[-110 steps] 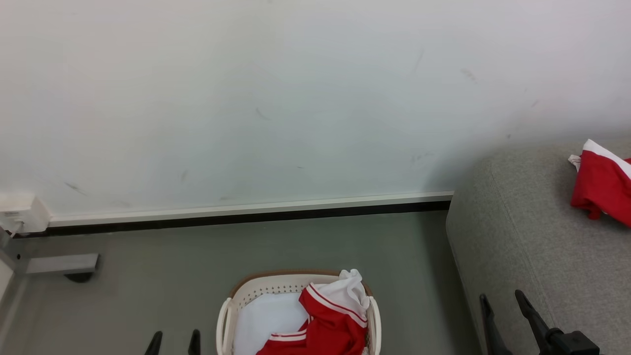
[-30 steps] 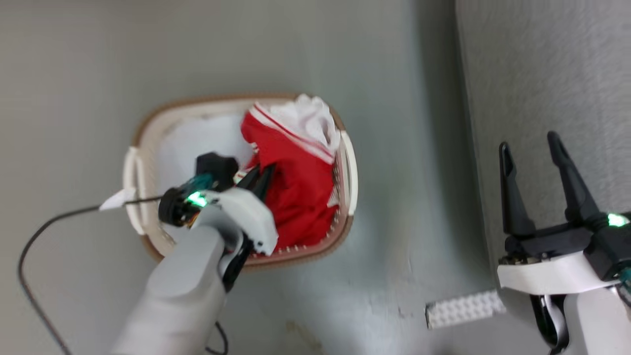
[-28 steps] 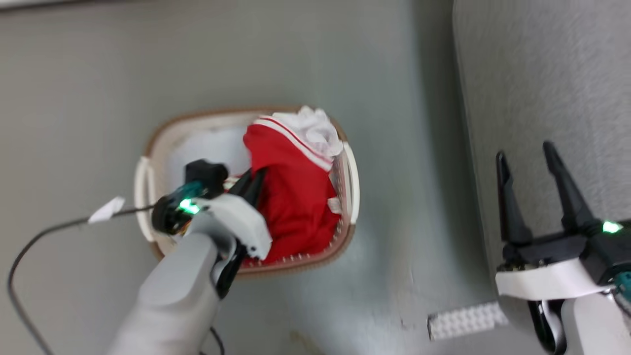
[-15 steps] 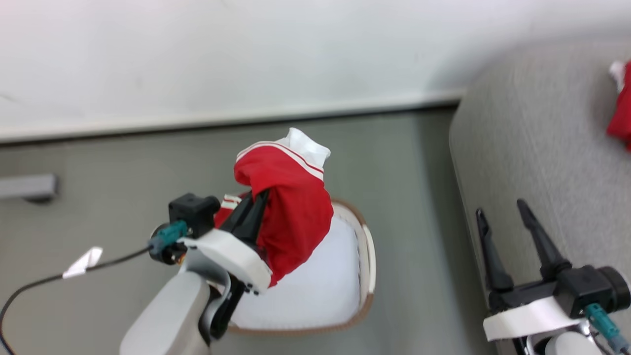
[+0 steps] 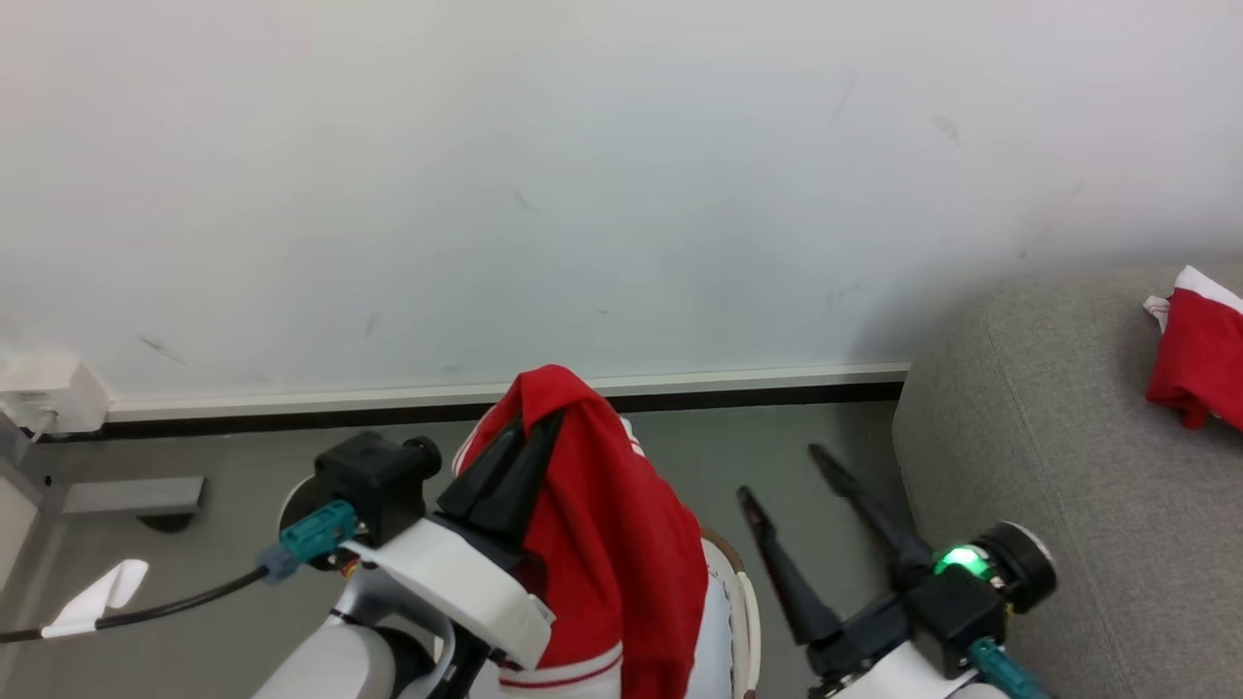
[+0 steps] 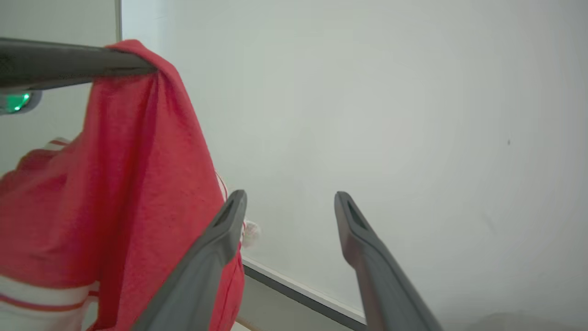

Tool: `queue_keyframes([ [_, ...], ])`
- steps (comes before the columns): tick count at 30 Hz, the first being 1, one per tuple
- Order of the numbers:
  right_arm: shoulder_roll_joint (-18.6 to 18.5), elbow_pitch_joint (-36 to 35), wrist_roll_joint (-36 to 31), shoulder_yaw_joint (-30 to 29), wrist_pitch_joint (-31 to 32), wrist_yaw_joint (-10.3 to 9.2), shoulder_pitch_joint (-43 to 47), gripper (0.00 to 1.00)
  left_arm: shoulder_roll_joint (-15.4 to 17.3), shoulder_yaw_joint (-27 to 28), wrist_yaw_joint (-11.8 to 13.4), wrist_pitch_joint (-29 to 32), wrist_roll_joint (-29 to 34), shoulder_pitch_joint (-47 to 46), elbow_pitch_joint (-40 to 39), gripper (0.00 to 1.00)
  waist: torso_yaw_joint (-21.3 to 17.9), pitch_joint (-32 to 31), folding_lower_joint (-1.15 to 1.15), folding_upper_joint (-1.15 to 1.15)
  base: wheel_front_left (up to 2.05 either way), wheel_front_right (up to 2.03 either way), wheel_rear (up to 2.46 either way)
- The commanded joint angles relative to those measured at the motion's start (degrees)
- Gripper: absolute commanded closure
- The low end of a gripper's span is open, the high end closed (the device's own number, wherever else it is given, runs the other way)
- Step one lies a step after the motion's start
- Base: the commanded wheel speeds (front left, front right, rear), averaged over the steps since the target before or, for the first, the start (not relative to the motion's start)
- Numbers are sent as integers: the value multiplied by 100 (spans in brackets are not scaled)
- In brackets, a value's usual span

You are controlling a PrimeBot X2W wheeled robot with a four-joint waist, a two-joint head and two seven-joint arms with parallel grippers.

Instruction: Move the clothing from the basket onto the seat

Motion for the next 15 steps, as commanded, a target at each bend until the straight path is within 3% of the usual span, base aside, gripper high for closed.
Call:
queue_keyframes([
  [1, -58, 5, 72, 150, -17, -15, -81, 0, 47, -12, 10, 25, 10, 89, -76, 100, 11, -46, 3, 0, 0, 0, 0],
  [9, -567, -169, 752, 1611, -17, -15, -735, 0, 124, -192, 96, 318, 28, 281, -672, 100, 76, -145, 3, 0, 0, 0, 0],
  [15, -757, -126, 1060, 2053, -10, -15, -1072, 0, 86, -386, 6, 412, -38, 334, -801, 100, 133, -197, 3, 0, 0, 0, 0],
])
